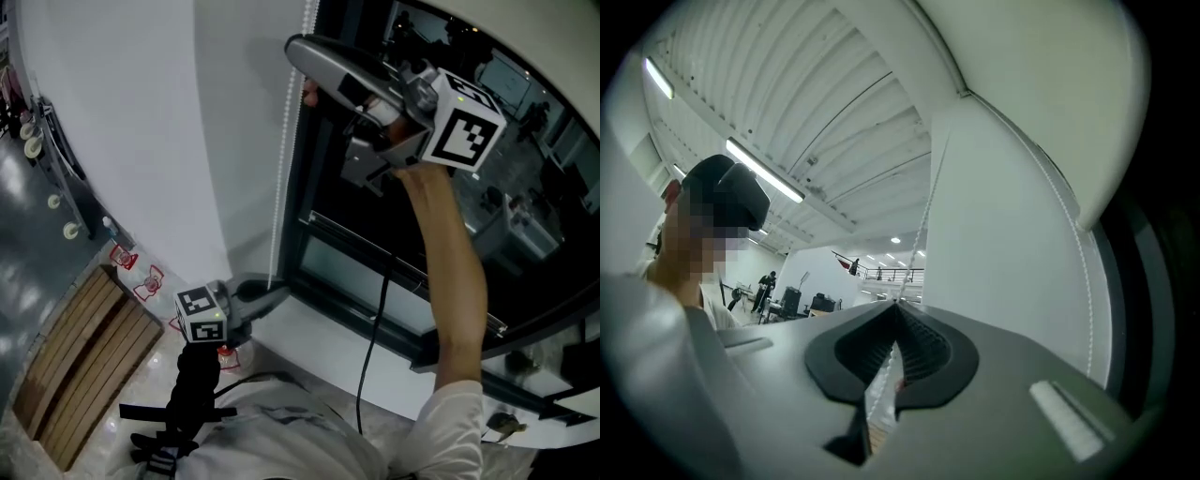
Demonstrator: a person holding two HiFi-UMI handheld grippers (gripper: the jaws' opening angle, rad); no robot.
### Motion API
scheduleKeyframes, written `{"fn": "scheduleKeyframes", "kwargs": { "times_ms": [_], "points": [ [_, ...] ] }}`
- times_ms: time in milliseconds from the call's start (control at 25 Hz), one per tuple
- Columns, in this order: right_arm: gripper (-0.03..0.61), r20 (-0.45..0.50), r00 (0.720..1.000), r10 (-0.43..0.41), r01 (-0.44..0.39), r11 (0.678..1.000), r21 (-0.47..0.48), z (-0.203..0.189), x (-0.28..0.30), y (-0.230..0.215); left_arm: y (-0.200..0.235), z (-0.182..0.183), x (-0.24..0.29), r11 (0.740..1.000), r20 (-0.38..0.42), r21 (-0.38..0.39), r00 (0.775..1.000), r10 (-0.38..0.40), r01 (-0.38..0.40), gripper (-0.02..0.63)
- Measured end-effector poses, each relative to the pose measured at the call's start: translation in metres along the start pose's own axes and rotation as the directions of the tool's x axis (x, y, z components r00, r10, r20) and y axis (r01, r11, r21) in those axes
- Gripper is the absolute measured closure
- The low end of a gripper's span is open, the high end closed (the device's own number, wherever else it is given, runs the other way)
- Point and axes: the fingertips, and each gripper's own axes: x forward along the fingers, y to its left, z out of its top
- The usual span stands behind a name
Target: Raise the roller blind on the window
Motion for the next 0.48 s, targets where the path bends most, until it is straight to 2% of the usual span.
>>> {"fn": "scheduleKeyframes", "kwargs": {
  "times_ms": [240, 480],
  "points": [
    [0.574, -0.028, 0.999, -0.027, 0.028, 0.999, 0.024, -0.021, -0.006, -0.005, 0.0, 0.0, 0.001, 1.0, -0.003, -0.005, 1.0, -0.001, 0.001, 0.615],
    [0.574, -0.078, 0.997, -0.024, 0.028, 0.998, 0.056, -0.07, -0.007, 0.006, -0.001, -0.007, -0.004, 1.0, -0.006, 0.006, 1.0, -0.005, 0.005, 0.615]
  ]
}}
